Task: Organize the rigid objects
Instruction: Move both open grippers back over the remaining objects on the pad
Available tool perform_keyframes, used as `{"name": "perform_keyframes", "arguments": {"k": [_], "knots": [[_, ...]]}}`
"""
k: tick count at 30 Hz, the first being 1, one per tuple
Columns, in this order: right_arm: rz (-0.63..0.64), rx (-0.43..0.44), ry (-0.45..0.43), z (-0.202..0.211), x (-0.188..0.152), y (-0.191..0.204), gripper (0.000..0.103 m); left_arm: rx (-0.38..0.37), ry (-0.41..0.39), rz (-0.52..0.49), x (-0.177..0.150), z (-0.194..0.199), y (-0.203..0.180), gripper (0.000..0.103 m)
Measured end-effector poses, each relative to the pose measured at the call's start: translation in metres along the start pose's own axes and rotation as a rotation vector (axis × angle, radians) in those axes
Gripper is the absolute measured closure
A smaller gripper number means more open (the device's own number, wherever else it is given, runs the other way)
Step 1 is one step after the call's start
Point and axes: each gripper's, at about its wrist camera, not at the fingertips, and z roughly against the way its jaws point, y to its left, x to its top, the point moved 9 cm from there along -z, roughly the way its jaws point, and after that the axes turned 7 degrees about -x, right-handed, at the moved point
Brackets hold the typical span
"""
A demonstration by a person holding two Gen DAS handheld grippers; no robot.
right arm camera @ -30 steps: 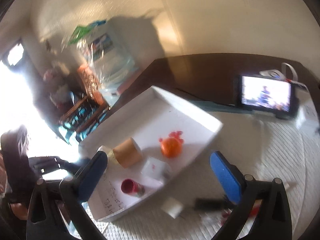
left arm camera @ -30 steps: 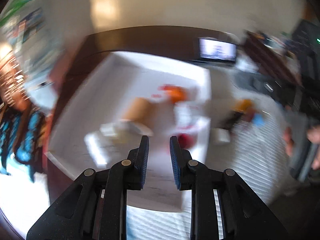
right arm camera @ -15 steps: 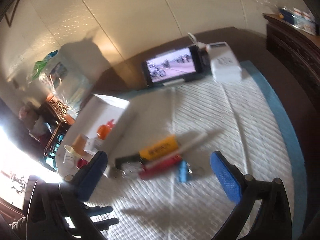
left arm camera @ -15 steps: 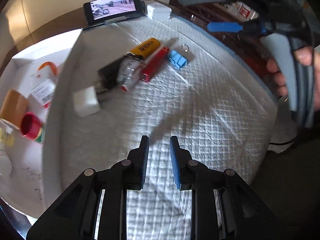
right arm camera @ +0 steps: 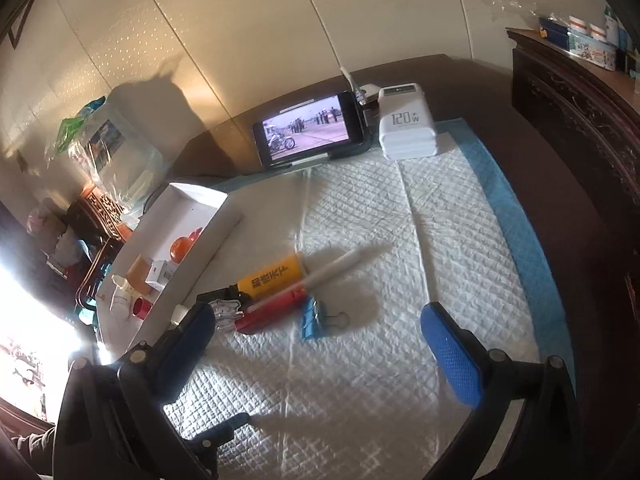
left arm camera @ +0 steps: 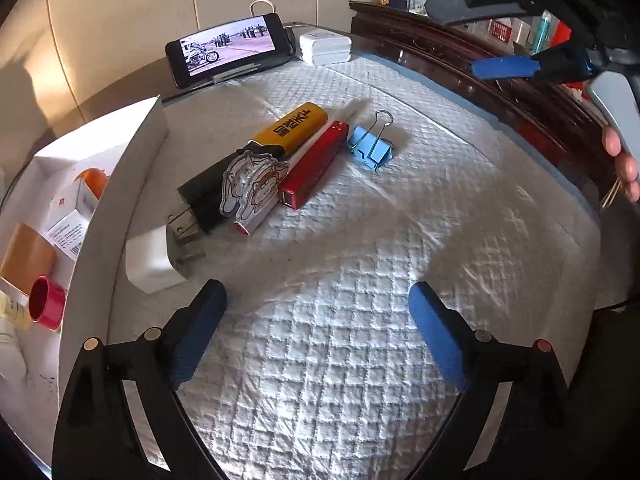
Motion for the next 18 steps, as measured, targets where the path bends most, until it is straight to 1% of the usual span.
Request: {"name": "perform_keyframes", "arguments": {"k": [3,9,14,18], "knots": [[-0.004,0.021,0.000,-0.0017,0.0014,0.0028,0.000,-0.004,0.012,0.004,-0.0006,-0.0024,-0.0001,0.000],[-0.014,0.058,0.005,-0.0061,0.0009,0.0083,0.000,0.000,0.011,-0.001,-0.0005,-0.0017,-0.0004,0.000],[-0.030,0.067,0.022,-0.0094,-0.0028,0.0056,0.000,-0.002,0.011,0.001,0.0008,-0.0026,0.0004,0.000],[-0.040,0.065,0.020,-0.0081,-0.0019,-0.0002,0.000,-0.001,0.011,0.004,0.0009,-0.0026,0.0006,0.000]]}}
